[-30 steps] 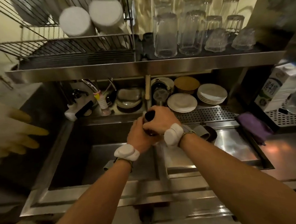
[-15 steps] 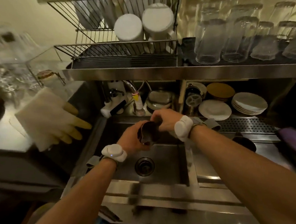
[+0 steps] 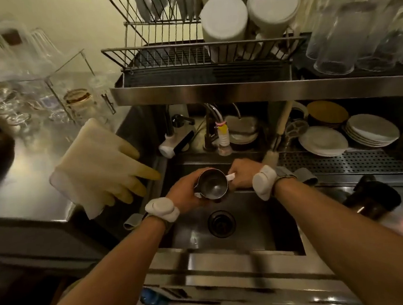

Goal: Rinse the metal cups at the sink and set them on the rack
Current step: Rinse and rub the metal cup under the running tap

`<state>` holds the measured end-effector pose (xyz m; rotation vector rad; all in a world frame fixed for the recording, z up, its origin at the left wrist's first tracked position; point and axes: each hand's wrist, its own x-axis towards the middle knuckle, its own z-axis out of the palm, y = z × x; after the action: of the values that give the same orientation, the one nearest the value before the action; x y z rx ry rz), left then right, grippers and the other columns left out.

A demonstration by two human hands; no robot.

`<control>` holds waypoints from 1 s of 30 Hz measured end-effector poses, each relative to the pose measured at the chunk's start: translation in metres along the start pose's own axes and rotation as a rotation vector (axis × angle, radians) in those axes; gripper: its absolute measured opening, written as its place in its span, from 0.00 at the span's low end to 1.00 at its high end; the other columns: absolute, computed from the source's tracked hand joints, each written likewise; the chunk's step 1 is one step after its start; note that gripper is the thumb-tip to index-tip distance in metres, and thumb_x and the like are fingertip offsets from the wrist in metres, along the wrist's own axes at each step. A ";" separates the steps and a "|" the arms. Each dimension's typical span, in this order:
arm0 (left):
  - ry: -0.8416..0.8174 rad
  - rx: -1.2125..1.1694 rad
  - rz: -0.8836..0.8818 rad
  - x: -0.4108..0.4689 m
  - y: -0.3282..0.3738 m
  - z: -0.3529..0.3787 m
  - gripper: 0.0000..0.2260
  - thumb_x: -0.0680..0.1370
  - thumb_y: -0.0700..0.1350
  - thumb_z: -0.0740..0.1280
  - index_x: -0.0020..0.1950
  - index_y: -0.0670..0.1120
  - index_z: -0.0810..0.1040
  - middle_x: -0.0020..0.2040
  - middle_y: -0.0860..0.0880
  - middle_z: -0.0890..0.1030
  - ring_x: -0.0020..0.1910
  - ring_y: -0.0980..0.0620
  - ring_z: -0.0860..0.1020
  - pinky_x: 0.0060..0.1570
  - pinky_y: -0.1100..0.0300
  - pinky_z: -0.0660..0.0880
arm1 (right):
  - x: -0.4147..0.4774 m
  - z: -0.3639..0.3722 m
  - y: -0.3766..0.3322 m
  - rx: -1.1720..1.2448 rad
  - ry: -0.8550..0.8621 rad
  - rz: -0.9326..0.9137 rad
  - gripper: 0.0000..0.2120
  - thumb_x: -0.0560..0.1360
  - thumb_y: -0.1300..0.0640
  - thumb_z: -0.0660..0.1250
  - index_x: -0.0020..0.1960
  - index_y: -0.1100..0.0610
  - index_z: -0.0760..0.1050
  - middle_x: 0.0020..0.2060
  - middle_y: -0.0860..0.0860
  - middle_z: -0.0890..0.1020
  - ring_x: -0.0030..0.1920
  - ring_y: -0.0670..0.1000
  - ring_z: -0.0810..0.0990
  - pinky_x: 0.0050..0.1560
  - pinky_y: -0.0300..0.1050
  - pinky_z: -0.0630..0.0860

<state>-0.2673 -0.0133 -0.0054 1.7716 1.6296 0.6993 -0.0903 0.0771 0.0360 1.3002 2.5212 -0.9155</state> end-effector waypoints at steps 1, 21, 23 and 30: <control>0.010 -0.010 -0.026 0.002 -0.006 -0.004 0.34 0.66 0.48 0.78 0.69 0.55 0.68 0.66 0.54 0.76 0.66 0.55 0.74 0.65 0.59 0.71 | 0.002 0.002 -0.002 0.025 0.009 0.028 0.13 0.69 0.50 0.72 0.30 0.54 0.75 0.31 0.51 0.77 0.32 0.47 0.72 0.34 0.42 0.68; 0.167 -0.041 -0.472 0.067 0.009 -0.001 0.22 0.75 0.44 0.69 0.68 0.44 0.71 0.63 0.44 0.79 0.61 0.45 0.77 0.59 0.56 0.73 | 0.026 0.035 0.055 0.420 0.010 0.291 0.16 0.81 0.53 0.51 0.47 0.59 0.74 0.33 0.49 0.75 0.34 0.48 0.72 0.45 0.46 0.70; 0.204 -0.075 -0.484 0.074 0.014 -0.002 0.22 0.75 0.44 0.68 0.69 0.43 0.71 0.63 0.44 0.79 0.62 0.45 0.77 0.63 0.55 0.73 | 0.029 0.040 0.061 0.455 0.028 0.291 0.15 0.81 0.55 0.51 0.42 0.57 0.72 0.33 0.49 0.76 0.34 0.48 0.73 0.43 0.45 0.70; 0.394 -0.004 -0.491 0.117 0.005 -0.028 0.20 0.77 0.43 0.65 0.69 0.42 0.69 0.65 0.42 0.77 0.64 0.42 0.75 0.63 0.55 0.71 | 0.059 0.050 0.076 0.696 0.067 0.335 0.20 0.81 0.52 0.52 0.36 0.58 0.74 0.38 0.56 0.80 0.37 0.54 0.76 0.45 0.47 0.73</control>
<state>-0.2736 0.1055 0.0136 1.1956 2.2126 0.8415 -0.0731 0.1210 -0.0611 1.8758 1.9753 -1.7606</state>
